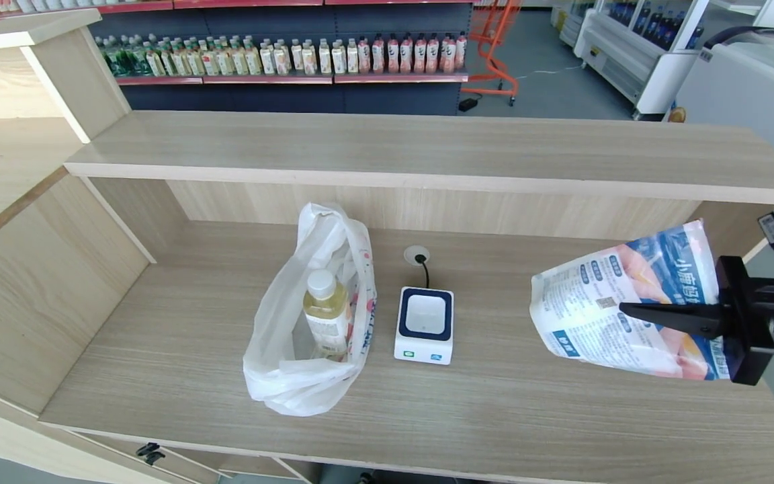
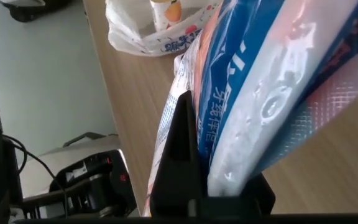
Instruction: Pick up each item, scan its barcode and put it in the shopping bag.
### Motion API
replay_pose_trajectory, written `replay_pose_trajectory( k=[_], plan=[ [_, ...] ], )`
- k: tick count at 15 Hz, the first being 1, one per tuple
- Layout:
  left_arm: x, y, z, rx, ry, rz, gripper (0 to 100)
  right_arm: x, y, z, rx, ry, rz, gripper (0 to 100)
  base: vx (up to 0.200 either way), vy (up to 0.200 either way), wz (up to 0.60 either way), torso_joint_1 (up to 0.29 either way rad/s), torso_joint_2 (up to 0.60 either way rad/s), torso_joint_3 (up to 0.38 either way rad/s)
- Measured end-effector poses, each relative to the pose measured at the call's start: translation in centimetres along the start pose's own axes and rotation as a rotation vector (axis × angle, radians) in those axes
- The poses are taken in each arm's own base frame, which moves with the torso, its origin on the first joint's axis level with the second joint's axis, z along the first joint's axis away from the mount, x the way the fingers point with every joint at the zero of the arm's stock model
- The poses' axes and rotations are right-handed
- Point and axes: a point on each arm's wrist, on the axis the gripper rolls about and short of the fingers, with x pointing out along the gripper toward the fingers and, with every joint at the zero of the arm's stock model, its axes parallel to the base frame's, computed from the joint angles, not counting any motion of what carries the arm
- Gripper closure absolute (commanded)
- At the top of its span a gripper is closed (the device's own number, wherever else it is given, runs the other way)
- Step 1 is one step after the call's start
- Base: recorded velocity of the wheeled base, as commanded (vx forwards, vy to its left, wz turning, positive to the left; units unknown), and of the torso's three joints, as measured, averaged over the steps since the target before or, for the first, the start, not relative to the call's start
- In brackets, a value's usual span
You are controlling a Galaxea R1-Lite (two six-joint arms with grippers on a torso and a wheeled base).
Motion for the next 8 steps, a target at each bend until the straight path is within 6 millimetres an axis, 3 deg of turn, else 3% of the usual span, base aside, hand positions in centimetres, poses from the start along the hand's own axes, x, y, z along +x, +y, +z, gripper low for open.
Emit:
replay_pose_trajectory(
  k=[5, 8],
  plan=[
    [0.0, 0.0, 0.0, 0.0, 0.0, -0.001, 0, 3.2, -2.3, -2.8, -0.191, 0.024, 0.078, 100, 0.0, 0.0, 0.0, 0.0, 0.0, 0.0],
    [0.0, 0.0, 0.0, 0.0, 0.0, -0.001, 0, 5.9, -4.1, -3.2, -0.283, 0.011, 0.125, 100, 0.0, 0.0, 0.0, 0.0, 0.0, 0.0]
  ],
)
